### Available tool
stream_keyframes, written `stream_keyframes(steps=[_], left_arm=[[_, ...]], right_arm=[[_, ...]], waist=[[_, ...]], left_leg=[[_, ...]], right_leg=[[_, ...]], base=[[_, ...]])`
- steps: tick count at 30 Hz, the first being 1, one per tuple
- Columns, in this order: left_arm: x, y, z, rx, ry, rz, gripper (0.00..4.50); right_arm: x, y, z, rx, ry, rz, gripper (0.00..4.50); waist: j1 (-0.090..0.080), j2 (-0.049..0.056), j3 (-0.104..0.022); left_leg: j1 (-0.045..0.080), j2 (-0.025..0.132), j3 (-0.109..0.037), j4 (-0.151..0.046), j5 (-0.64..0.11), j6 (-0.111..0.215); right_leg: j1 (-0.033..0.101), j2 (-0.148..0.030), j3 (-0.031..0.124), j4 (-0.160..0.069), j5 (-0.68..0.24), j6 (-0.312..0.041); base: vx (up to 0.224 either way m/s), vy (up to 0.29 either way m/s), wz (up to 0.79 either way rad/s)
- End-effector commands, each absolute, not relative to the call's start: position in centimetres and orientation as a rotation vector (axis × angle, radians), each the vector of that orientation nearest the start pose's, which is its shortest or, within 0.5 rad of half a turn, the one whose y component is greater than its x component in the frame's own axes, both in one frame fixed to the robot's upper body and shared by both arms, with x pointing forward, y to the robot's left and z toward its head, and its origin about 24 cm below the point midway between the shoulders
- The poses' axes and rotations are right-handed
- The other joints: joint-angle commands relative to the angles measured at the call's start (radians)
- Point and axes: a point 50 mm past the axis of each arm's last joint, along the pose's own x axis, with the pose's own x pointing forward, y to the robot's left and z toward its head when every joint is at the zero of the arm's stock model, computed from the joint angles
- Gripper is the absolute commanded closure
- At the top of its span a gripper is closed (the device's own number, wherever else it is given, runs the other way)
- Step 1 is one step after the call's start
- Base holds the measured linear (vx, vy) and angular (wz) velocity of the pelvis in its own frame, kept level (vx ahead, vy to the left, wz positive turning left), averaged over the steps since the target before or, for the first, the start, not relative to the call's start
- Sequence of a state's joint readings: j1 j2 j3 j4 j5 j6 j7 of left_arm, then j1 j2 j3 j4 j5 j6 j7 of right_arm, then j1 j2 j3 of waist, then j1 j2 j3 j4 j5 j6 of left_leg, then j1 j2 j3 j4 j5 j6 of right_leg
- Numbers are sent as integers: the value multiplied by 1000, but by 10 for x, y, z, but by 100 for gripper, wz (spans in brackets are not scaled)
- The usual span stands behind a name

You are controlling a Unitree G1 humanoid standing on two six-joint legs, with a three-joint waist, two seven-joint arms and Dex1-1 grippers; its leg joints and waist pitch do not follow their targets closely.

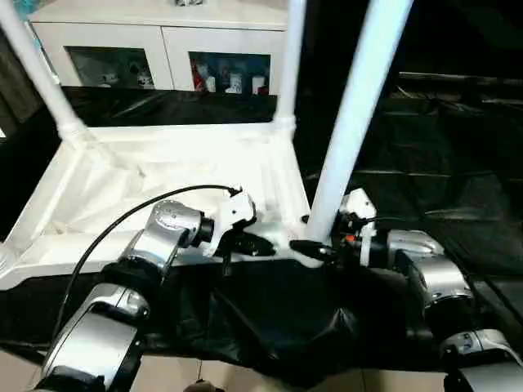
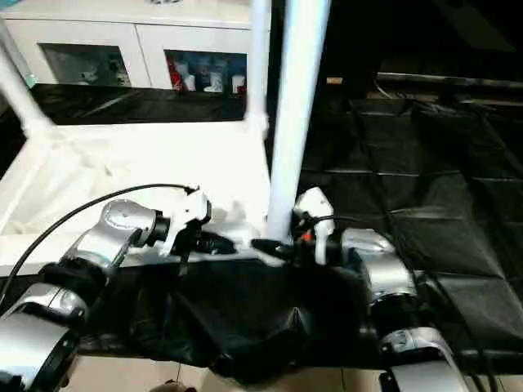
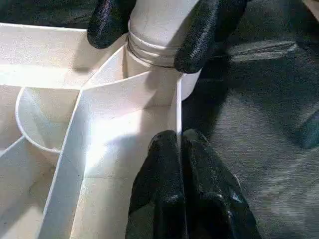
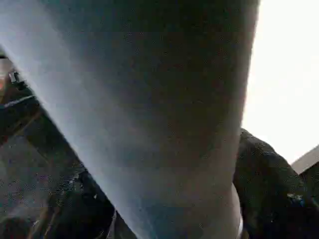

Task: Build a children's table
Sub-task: Rotate leg to tighten

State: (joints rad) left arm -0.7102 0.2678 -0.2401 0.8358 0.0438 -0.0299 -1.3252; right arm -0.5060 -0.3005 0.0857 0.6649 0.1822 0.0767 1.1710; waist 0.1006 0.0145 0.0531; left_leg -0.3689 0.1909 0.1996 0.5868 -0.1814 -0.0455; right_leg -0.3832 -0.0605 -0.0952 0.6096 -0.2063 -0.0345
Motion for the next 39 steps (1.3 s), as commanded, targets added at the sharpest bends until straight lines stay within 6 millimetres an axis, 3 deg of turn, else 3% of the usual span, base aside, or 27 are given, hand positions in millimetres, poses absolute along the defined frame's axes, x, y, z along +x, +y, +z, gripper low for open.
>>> stream_keyframes(steps=[1, 9, 13, 15, 16, 19, 23, 26, 27, 29, 34, 36, 39], left_arm=[[325, 105, 53, 314, 379, -1490, 450], [331, 103, 55, 309, 361, -1406, 450], [346, 95, 57, 300, 347, -1218, 450], [351, 91, 58, 302, 342, -1154, 450], [351, 91, 58, 302, 342, -1154, 450], [360, 74, 60, 284, 330, -1023, 450], [362, 60, 61, 278, 318, -972, 450], [360, 53, 61, 291, 310, -1013, 450], [360, 53, 61, 293, 309, -1017, 450], [357, 54, 59, 301, 310, -1051, 450], [352, 63, 55, 322, 315, -1133, 450], [347, 67, 56, 314, 299, -1209, 450], [343, 71, 56, 311, 298, -1272, 450]], right_arm=[[303, -139, 33, -2, 336, 1261, 166], [300, -136, 26, 1, 347, 1238, 187], [307, -132, 14, -1, 374, 1064, 188], [310, -129, 10, 7, 382, 990, 188], [310, -129, 10, 7, 382, 990, 189], [325, -116, 0, 95, 418, 696, 190], [333, -105, -3, 154, 440, 508, 190], [334, -89, 3, 114, 389, 588, 190], [334, -88, 4, 111, 381, 596, 134], [335, -85, 9, 114, 340, 641, 120], [332, -92, 17, 95, 284, 782, 75], [324, -97, 18, 43, 280, 936, 71], [318, -105, 20, 24, 276, 1025, 71]], waist=[[0, -8, -61], [3, -9, -61], [0, -8, -58], [-2, -9, -54], [-2, -10, -54], [-16, -4, -57], [-22, -3, -60], [-18, -5, -62], [-16, -5, -62], [-15, -6, -62], [-18, -5, -59], [-12, -6, -60], [-10, -4, -61]], left_leg=[[14, 62, -28, -64, -165, 72], [14, 63, -28, -64, -155, 74], [21, 60, -28, -65, -185, 50], [22, 58, -31, -67, -214, 36], [22, 58, -32, -68, -216, 35], [26, 59, -35, -71, -229, 13], [22, 57, -34, -70, -212, 15], [16, 53, -30, -65, -177, 40], [14, 52, -30, -64, -164, 52], [13, 52, -29, -64, -162, 62], [13, 55, -31, -66, -198, 66], [9, 57, -29, -64, -179, 83], [11, 59, -28, -63, -172, 90]], right_leg=[[43, -108, 65, -82, -199, -206], [41, -107, 65, -82, -194, -199], [34, -109, 66, -90, -256, -191], [36, -112, 66, -102, -343, -165], [36, -112, 66, -102, -345, -162], [33, -113, 68, -99, -334, -171], [36, -111, 69, -95, -269, -185], [43, -111, 69, -89, -197, -192], [44, -110, 69, -87, -172, -198], [45, -111, 68, -87, -172, -200], [45, -110, 67, -92, -225, -192], [50, -107, 65, -89, -194, -192], [47, -107, 64, -84, -170, -206]], base=[[0, 0, 0], [0, 0, 0], [0, 0, 0], [0, 0, 0], [0, 0, 0], [0, 0, 0], [0, 0, 0], [0, 0, 0], [0, 0, 0], [0, 0, 0], [0, 0, 0], [0, 0, 0], [0, 0, 0]])
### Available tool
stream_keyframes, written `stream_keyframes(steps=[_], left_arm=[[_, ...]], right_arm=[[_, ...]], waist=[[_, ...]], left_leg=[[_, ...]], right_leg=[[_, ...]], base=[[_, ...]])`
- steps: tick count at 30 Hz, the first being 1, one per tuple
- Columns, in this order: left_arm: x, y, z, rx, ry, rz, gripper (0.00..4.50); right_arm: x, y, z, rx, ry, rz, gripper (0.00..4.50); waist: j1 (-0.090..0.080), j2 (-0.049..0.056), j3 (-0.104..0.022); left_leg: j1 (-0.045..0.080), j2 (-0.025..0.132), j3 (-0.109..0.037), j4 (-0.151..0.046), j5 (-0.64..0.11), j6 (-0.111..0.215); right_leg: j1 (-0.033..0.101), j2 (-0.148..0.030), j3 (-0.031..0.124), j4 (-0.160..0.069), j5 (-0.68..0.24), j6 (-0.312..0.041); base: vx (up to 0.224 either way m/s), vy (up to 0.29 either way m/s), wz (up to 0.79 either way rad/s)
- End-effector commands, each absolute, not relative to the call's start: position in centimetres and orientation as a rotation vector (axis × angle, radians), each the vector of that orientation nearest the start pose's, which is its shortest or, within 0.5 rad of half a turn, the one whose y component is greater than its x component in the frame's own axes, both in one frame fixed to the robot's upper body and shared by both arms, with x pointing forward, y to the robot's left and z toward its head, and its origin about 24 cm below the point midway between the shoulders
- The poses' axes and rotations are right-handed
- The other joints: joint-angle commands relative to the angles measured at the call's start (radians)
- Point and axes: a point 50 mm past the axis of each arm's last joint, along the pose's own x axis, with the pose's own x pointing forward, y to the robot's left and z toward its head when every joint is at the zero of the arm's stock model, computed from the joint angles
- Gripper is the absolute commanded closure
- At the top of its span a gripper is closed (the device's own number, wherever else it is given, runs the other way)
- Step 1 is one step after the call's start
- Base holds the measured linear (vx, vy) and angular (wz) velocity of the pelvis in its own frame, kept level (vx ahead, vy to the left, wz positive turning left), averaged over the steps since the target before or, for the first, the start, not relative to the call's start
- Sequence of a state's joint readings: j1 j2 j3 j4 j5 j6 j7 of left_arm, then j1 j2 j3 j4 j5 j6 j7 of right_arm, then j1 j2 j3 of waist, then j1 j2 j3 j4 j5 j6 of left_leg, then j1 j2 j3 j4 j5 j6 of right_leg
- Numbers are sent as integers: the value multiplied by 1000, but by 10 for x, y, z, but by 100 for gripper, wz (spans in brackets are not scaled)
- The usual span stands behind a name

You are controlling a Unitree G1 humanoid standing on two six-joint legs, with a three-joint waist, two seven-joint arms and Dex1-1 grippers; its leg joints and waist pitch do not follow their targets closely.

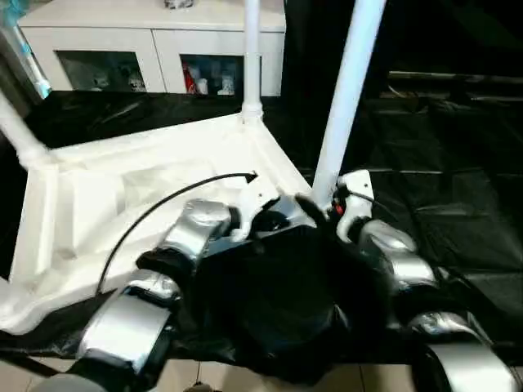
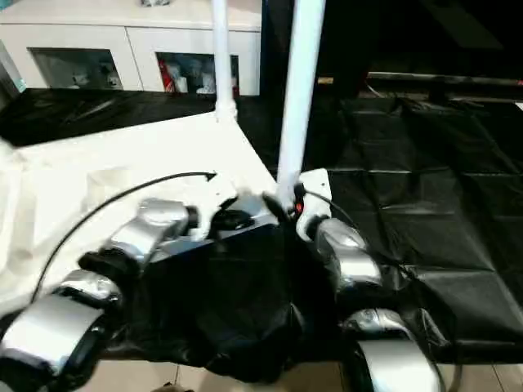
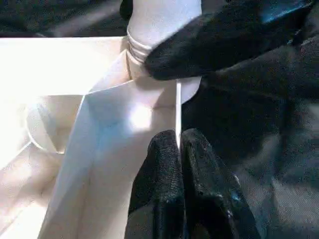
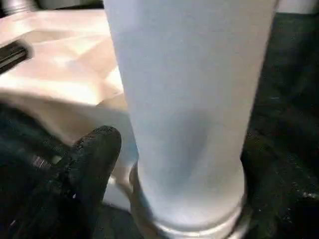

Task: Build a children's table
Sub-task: Rotate leg to tighten

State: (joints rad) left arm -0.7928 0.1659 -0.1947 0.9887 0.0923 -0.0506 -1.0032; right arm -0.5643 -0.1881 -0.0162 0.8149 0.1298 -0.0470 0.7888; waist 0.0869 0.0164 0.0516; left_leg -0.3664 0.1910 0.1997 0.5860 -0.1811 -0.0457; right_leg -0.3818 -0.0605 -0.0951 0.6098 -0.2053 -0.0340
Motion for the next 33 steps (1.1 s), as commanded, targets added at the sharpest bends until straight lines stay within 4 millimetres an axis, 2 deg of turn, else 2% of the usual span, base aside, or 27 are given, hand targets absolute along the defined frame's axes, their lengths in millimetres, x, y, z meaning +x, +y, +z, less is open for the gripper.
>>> stream_keyframes(steps=[1, 4, 5, 6, 7, 9, 12, 13, 14, 17, 21, 23, 24, 27, 31, 32, 33], left_arm=[[342, 73, 56, 315, 296, -1294, 450], [339, 78, 57, 315, 292, -1339, 450], [336, 81, 57, 308, 299, -1374, 450], [332, 86, 56, 310, 314, -1423, 450], [332, 87, 56, 310, 316, -1431, 450], [329, 91, 56, 307, 326, -1463, 450], [327, 94, 56, 304, 336, -1484, 450], [327, 94, 56, 304, 336, -1484, 450], [326, 96, 56, 301, 337, -1490, 450], [325, 97, 57, 289, 335, -1498, 450], [325, 98, 58, 288, 335, -1497, 450], [325, 98, 58, 286, 332, -1493, 450], [325, 97, 58, 280, 328, -1487, 450], [325, 97, 58, 277, 324, -1480, 450], [330, 94, 57, 270, 321, -1408, 450], [333, 92, 57, 268, 318, -1370, 450], [338, 86, 58, 265, 306, -1299, 450]], right_arm=[[317, -109, 22, 21, 273, 1046, 71], [316, -120, 26, -6, 255, 1086, 71], [314, -127, 28, -11, 257, 1118, 71], [311, -135, 30, -22, 269, 1166, 71], [310, -137, 31, -24, 272, 1176, 71], [307, -143, 32, -37, 284, 1217, 71], [305, -150, 34, -42, 298, 1237, 71], [305, -150, 34, -42, 298, 1237, 71], [305, -151, 34, -43, 301, 1239, 95], [303, -151, 33, -30, 307, 1243, 107], [300, -148, 30, -18, 315, 1260, 147], [299, -147, 29, -14, 316, 1261, 163], [297, -145, 28, -4, 319, 1261, 172], [296, -144, 26, 2, 321, 1259, 180], [297, -141, 19, 11, 330, 1180, 184], [299, -140, 16, 3, 333, 1117, 184], [307, -140, 8, -10, 349, 941, 184]], waist=[[6, -5, -58], [5, -3, -59], [8, 4, -58], [9, 1, -59], [9, 0, -60], [13, 6, -61], [18, 11, -60], [18, 10, -60], [19, 8, -61], [22, 8, -61], [21, 4, -60], [23, 6, -61], [22, -1, -60], [23, 2, -60], [21, 2, -60], [19, -7, -58], [18, -3, -56]], left_leg=[[9, 60, -29, -63, -176, 89], [10, 62, -29, -64, -185, 82], [11, 62, -29, -64, -191, 78], [8, 62, -29, -63, -189, 81], [8, 62, -30, -64, -184, 85], [9, 62, -28, -61, -174, 93], [11, 63, -29, -61, -176, 88], [11, 63, -29, -62, -178, 85], [13, 64, -29, -61, -179, 83], [10, 62, -29, -61, -162, 82], [9, 61, -28, -60, -151, 90], [11, 62, -28, -60, -151, 89], [10, 62, -28, -60, -151, 90], [10, 61, -28, -60, -152, 87], [10, 61, -28, -60, -146, 85], [10, 60, -28, -62, -155, 81], [11, 61, -29, -62, -157, 72]], right_leg=[[46, -109, 64, -86, -181, -206], [44, -107, 64, -85, -199, -209], [43, -109, 64, -87, -202, -213], [47, -108, 65, -85, -189, -214], [48, -107, 65, -84, -177, -216], [45, -107, 64, -83, -151, -223], [43, -106, 64, -82, -151, -230], [44, -107, 64, -81, -155, -229], [43, -107, 64, -82, -160, -228], [45, -108, 64, -80, -163, -224], [44, -107, 64, -81, -158, -219], [43, -107, 64, -82, -172, -213], [43, -107, 64, -82, -179, -210], [42, -108, 64, -84, -200, -202], [42, -106, 63, -83, -191, -198], [42, -106, 63, -85, -214, -195], [38, -108, 64, -86, -231, -193]], base=[[0, 0, 0], [0, 0, 0], [0, 0, 0], [0, 0, 0], [0, 0, 0], [0, 0, 0], [0, 0, 0], [0, 0, 0], [0, 0, 0], [0, 0, 0], [0, 0, 0], [0, 0, 0], [0, 0, 0], [0, 0, 0], [0, 0, 0], [0, 0, 0], [0, 0, 0]])
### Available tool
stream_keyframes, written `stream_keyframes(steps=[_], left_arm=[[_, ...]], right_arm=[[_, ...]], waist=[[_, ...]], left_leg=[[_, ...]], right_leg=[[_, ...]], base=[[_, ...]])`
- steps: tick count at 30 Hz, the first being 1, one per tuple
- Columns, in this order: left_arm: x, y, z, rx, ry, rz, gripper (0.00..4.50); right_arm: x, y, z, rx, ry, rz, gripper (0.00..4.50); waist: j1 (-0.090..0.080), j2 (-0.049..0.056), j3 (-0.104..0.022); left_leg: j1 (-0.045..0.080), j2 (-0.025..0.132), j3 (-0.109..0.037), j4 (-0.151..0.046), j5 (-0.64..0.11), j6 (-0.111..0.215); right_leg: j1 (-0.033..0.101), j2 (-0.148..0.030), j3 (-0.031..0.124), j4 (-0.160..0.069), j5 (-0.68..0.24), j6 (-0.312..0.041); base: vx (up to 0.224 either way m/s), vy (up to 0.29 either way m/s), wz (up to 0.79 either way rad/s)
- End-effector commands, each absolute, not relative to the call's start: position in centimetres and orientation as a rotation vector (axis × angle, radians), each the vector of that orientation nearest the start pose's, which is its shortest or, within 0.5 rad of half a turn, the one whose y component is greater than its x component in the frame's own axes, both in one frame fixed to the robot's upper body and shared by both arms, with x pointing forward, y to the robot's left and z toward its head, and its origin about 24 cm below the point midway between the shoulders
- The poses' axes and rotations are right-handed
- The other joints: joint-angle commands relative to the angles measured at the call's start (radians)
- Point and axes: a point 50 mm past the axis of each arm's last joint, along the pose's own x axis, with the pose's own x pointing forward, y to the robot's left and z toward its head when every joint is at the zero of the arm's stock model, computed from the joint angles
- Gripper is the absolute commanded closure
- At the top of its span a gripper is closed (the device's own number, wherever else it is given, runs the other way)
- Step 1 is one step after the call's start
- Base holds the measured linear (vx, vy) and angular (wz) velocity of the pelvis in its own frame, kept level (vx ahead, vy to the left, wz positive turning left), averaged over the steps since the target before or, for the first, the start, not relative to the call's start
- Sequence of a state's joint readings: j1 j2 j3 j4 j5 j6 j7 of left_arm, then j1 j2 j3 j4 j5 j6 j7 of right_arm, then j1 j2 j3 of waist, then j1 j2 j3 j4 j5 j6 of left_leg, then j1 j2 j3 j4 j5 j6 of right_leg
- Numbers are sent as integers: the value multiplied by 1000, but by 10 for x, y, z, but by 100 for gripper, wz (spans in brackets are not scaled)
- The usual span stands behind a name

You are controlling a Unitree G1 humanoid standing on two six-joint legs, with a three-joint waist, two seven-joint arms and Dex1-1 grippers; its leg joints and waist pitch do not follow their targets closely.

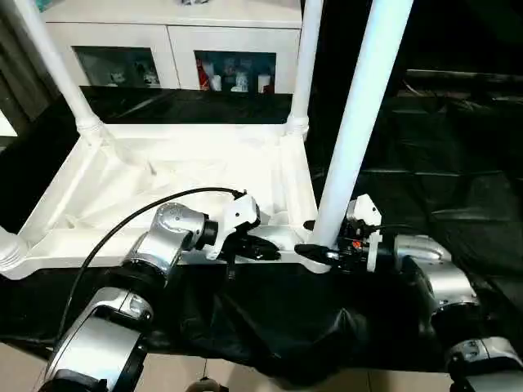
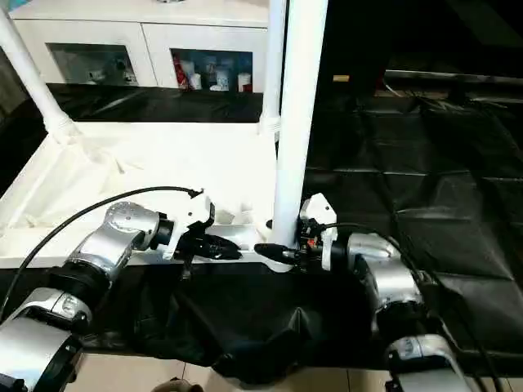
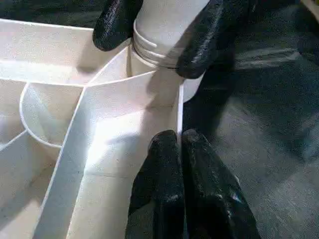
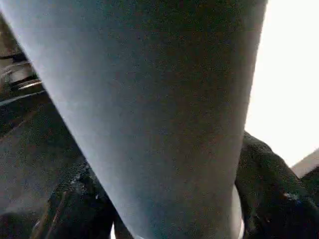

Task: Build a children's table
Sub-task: Rotate leg to tighten

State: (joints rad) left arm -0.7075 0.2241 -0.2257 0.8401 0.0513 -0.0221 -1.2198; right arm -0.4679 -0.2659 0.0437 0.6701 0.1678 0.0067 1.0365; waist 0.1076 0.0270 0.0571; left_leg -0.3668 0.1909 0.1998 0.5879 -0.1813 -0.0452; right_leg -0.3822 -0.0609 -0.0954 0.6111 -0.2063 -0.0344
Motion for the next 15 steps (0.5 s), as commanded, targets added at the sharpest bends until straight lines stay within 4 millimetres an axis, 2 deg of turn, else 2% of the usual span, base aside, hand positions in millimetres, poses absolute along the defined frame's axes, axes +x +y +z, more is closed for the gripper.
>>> stream_keyframes(steps=[1, 2, 3, 4, 5, 7, 8, 9, 13, 15], left_arm=[[338, 86, 58, 265, 306, -1299, 450], [339, 85, 58, 265, 303, -1280, 450], [343, 79, 59, 263, 296, -1228, 450], [346, 75, 59, 261, 292, -1198, 450], [346, 74, 59, 260, 292, -1193, 450], [351, 64, 61, 248, 286, -1126, 450], [352, 62, 62, 244, 283, -1116, 450], [354, 57, 63, 231, 283, -1087, 450], [356, 51, 62, 246, 289, -1048, 450], [356, 47, 63, 261, 279, -1054, 450]], right_arm=[[307, -140, 8, -10, 349, 941, 184], [308, -139, 6, -4, 351, 901, 184], [313, -135, 0, 37, 369, 775, 185], [314, -132, -4, 66, 383, 707, 185], [315, -131, -5, 70, 386, 698, 185], [318, -119, -7, 106, 394, 605, 185], [319, -116, -7, 114, 397, 588, 185], [323, -110, -6, 121, 397, 542, 185], [329, -96, -3, 130, 395, 512, 185], [329, -80, 7, 83, 328, 629, 185]], waist=[[-9, -12, -58], [-13, -18, -58], [-18, -14, -55], [-21, -11, -53], [-24, -13, -57], [-27, -6, -57], [-30, -10, -58], [-29, -6, -61], [-29, -6, -63], [-26, -3, -63]], left_leg=[[17, 58, -31, -68, -188, 51], [16, 56, -32, -68, -200, 42], [18, 57, -31, -69, -208, 39], [19, 55, -33, -71, -218, 34], [21, 55, -35, -72, -229, 26], [21, 56, -35, -71, -223, 27], [19, 55, -34, -71, -219, 28], [18, 53, -32, -69, -205, 31], [14, 50, -30, -65, -182, 47], [12, 50, -31, -65, -182, 55]], right_leg=[[34, -110, 64, -95, -290, -185], [40, -111, 63, -100, -332, -171], [32, -111, 67, -103, -347, -166], [31, -110, 66, -105, -365, -162], [35, -111, 65, -107, -381, -157], [33, -110, 68, -106, -350, -157], [34, -107, 68, -102, -325, -163], [36, -108, 69, -101, -298, -169], [40, -107, 67, -97, -249, -178], [41, -108, 67, -98, -248, -174]], base=[[0, 0, 0], [0, 0, 0], [0, 0, 0], [0, 0, 0], [0, 0, 0], [0, 0, 0], [0, 0, 0], [0, 0, 0], [0, 0, 0], [0, 0, 0]])
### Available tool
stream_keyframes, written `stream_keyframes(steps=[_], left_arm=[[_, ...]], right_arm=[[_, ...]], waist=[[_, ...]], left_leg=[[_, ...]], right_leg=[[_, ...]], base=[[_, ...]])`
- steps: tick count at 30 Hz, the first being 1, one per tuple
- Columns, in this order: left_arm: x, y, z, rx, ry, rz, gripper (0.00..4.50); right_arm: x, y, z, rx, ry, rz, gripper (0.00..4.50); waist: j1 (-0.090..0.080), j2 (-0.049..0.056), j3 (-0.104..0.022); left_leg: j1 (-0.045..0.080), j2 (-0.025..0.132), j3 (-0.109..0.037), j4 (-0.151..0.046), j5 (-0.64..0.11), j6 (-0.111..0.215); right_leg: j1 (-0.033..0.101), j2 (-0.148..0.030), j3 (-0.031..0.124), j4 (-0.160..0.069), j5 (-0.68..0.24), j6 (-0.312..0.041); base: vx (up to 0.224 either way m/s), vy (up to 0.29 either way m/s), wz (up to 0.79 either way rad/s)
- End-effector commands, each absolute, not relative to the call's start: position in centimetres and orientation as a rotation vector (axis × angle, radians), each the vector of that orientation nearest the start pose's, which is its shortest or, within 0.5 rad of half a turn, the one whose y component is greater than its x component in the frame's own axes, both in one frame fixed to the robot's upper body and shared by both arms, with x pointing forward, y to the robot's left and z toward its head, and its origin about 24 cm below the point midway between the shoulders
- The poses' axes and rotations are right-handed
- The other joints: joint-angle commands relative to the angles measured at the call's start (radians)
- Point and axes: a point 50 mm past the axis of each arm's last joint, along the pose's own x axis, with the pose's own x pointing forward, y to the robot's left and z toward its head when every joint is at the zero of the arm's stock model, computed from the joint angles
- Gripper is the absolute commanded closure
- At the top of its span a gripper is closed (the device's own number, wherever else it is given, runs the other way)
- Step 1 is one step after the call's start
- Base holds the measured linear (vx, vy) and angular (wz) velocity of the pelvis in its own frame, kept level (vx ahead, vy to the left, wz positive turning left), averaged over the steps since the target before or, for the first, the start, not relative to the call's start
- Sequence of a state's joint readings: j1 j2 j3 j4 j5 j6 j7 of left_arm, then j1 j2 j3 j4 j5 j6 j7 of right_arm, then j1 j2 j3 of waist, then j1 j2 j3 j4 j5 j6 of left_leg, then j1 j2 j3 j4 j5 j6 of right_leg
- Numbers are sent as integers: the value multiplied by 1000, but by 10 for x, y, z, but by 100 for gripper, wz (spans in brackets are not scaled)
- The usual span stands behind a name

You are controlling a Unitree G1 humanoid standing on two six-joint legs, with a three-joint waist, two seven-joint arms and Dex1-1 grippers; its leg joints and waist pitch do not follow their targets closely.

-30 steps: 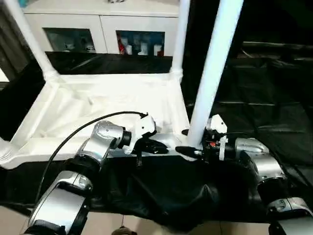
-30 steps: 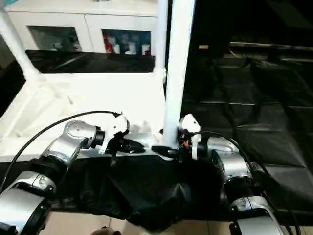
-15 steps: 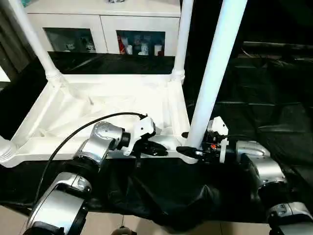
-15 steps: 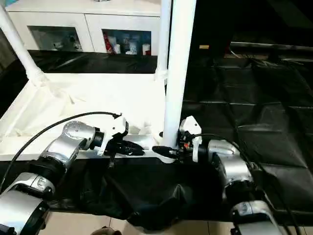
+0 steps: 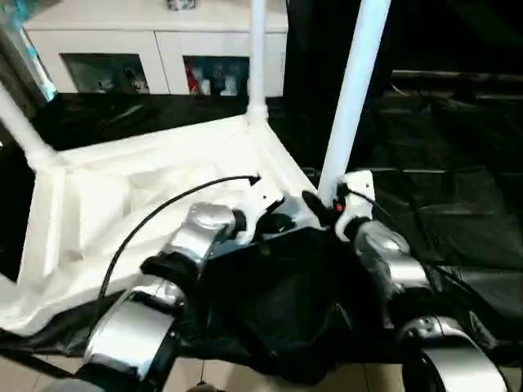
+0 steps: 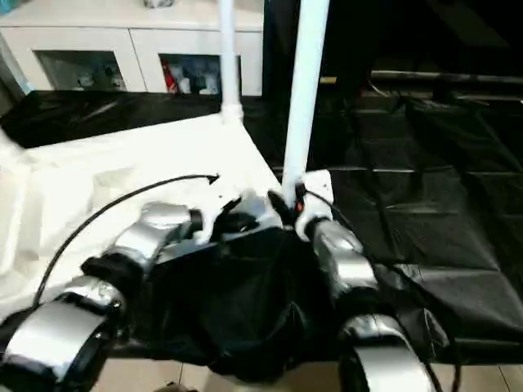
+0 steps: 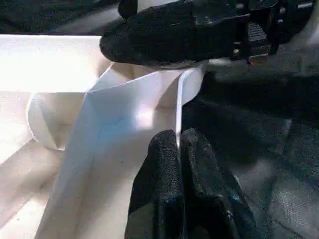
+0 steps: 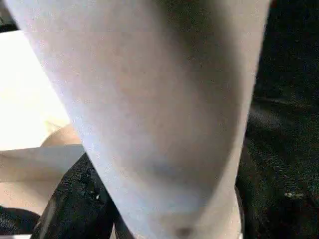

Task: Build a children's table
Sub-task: Rotate leg to tighten

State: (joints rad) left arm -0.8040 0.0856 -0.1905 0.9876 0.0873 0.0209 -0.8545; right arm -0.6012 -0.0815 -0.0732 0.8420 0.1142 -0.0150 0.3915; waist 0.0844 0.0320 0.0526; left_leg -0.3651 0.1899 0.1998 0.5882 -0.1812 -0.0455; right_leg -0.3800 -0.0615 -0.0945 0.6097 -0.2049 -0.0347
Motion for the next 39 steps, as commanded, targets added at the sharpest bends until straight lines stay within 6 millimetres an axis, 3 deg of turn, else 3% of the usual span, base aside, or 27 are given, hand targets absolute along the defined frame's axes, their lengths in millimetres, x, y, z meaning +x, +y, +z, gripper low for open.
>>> stream_keyframes(steps=[1, 3, 7, 11, 12, 14, 16, 19, 24, 30, 31, 34, 39], left_arm=[[356, 47, 63, 261, 279, -1054, 450], [356, 48, 64, 269, 275, -1065, 450], [355, 53, 64, 284, 269, -1108, 450], [353, 58, 65, 299, 264, -1163, 450], [352, 62, 64, 311, 270, -1192, 450], [352, 65, 64, 315, 277, -1205, 450], [351, 68, 64, 326, 284, -1223, 450], [351, 69, 63, 328, 285, -1226, 450], [350, 68, 63, 323, 287, -1238, 450], [349, 65, 62, 316, 285, -1255, 450], [348, 65, 62, 315, 284, -1267, 450], [348, 64, 62, 316, 284, -1276, 450], [344, 65, 60, 315, 296, -1318, 450]], right_arm=[[329, -80, 7, 83, 327, 630, 185], [330, -81, 10, 83, 307, 650, 115], [328, -92, 16, 58, 274, 765, 86], [320, -114, 21, -9, 265, 912, 86], [313, -140, 27, -52, 271, 971, 86], [310, -157, 32, -68, 276, 996, 86], [306, -179, 40, -86, 285, 1018, 86], [303, -189, 44, -101, 291, 1027, 86], [293, -228, 57, -158, 330, 1013, 86], [284, -245, 62, -165, 349, 991, 86], [282, -246, 62, -156, 346, 990, 86], [281, -246, 63, -147, 340, 995, 86], [287, -235, 66, -139, 266, 943, 86]], waist=[[-4, -9, -58], [-4, -6, -58], [-1, -7, -59], [11, -12, -64], [14, -17, -63], [24, -16, -64], [27, -17, -65], [32, -19, -64], [30, -21, -62], [30, -24, -67], [29, -19, -66], [30, -20, -67], [28, -12, -69]], left_leg=[[11, 52, -30, -66, -183, 57], [11, 52, -31, -66, -183, 62], [8, 52, -30, -64, -182, 76], [4, 53, -26, -58, -140, 109], [5, 53, -26, -56, -136, 117], [3, 54, -25, -53, -124, 131], [2, 54, -26, -52, -119, 135], [2, 52, -25, -51, -119, 136], [0, 48, -26, -48, -130, 144], [-4, 45, -26, -44, -103, 155], [-4, 46, -26, -44, -106, 158], [-3, 48, -27, -44, -103, 159], [-2, 49, -29, -44, -99, 152]], right_leg=[[38, -107, 66, -97, -251, -173], [39, -106, 65, -97, -247, -172], [43, -105, 64, -95, -233, -175], [46, -102, 62, -85, -165, -183], [46, -101, 61, -88, -171, -179], [48, -101, 62, -85, -162, -172], [45, -101, 59, -84, -161, -174], [45, -100, 58, -87, -177, -171], [47, -98, 54, -95, -216, -149], [48, -94, 51, -90, -183, -152], [46, -94, 50, -92, -185, -152], [47, -94, 50, -90, -174, -158], [46, -96, 49, -87, -147, -175]], base=[[0, 0, 0], [0, 0, 0], [0, 0, 0], [0, 0, 0], [0, 0, 0], [0, 0, 0], [0, 0, 0], [0, 0, 0], [0, 0, 0], [0, 0, 0], [0, 0, 0], [0, 0, 0], [0, 0, 0]])
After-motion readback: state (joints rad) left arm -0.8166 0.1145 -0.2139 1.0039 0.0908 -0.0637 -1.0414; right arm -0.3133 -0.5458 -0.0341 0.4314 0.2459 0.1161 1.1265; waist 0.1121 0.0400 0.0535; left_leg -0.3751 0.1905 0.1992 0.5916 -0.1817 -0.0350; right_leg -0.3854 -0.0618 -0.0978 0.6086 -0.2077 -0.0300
